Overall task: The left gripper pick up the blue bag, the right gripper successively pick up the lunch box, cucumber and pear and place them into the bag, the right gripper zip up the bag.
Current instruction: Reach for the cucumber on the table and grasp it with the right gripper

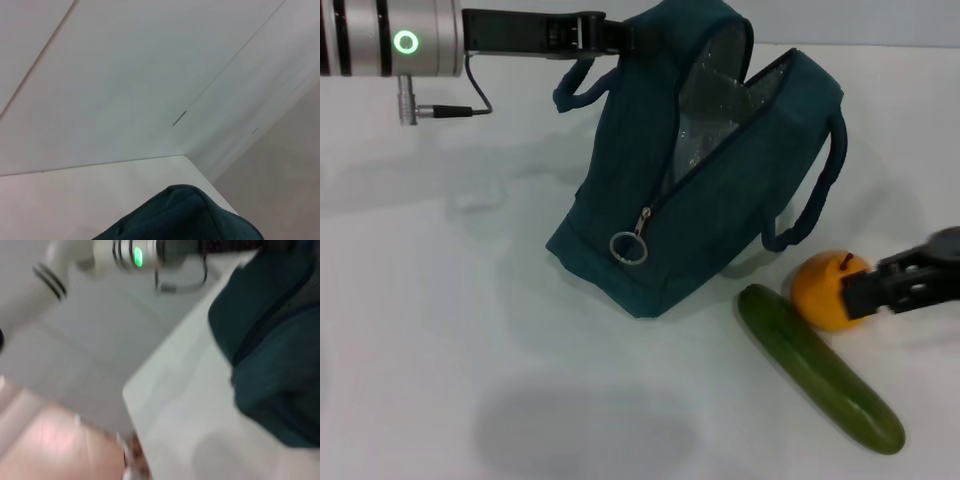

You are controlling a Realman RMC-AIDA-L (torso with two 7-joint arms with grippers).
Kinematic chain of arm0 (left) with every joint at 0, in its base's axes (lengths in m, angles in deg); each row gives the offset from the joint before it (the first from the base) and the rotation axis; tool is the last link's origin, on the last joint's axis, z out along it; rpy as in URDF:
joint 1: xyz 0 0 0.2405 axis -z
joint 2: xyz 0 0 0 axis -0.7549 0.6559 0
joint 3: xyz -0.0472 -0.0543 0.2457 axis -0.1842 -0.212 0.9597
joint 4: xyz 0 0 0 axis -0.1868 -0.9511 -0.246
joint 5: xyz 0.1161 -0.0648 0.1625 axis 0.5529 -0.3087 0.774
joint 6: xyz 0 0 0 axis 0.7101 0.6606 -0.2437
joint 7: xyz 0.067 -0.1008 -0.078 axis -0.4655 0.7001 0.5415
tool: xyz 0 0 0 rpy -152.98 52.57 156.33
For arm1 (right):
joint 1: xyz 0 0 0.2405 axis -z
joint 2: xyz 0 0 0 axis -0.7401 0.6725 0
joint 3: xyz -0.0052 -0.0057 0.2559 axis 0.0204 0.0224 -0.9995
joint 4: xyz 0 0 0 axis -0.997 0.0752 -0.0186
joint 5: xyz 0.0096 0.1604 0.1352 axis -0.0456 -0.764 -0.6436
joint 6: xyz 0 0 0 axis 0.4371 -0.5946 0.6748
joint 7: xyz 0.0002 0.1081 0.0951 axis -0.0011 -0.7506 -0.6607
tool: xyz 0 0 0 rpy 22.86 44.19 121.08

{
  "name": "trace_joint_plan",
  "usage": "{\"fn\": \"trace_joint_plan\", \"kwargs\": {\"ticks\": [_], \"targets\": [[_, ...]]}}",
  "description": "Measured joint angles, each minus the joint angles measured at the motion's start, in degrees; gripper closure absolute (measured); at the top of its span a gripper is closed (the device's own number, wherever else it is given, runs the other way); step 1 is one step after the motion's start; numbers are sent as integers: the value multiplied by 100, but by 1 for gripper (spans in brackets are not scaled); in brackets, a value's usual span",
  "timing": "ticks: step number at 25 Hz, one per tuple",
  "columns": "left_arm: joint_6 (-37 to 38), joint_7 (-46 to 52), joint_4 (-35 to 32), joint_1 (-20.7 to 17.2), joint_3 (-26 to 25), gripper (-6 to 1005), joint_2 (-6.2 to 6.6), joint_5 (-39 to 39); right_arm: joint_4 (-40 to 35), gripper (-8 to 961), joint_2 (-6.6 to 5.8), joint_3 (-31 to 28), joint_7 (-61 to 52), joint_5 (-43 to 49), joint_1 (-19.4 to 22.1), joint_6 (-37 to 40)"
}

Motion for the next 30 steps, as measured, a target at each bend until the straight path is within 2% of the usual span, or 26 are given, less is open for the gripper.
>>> {"fn": "trace_joint_plan", "kwargs": {"ticks": [3,6,9,12,15,19,21,26,30], "targets": [[0,-2,-3,7,0,945,10,-4,-268,603,66,387,-674,320,-476,1],[0,-2,-6,13,0,945,16,-15,-383,589,216,463,-1233,959,-933,-27],[0,-2,-6,43,0,945,17,-22,-165,575,341,506,-1567,1226,-1232,-19],[0,-25,-6,56,0,945,10,-52,270,562,401,581,-1758,1303,-1438,-67],[0,-67,-6,54,0,945,-3,-84,577,548,407,621,-1819,1319,-1511,-157],[5,-71,-6,34,1,945,-1,-89,581,425,389,747,-1979,1578,-1568,-286],[10,-72,-6,39,0,945,6,-92,547,364,393,846,-2102,1881,-1680,-316],[10,-66,-6,64,9,945,6,-95,557,295,395,1424,-2440,2133,-2017,-403],[7,-51,-6,75,10,946,-6,-95,760,239,401,1498,-2506,2453,-2251,-444]]}}
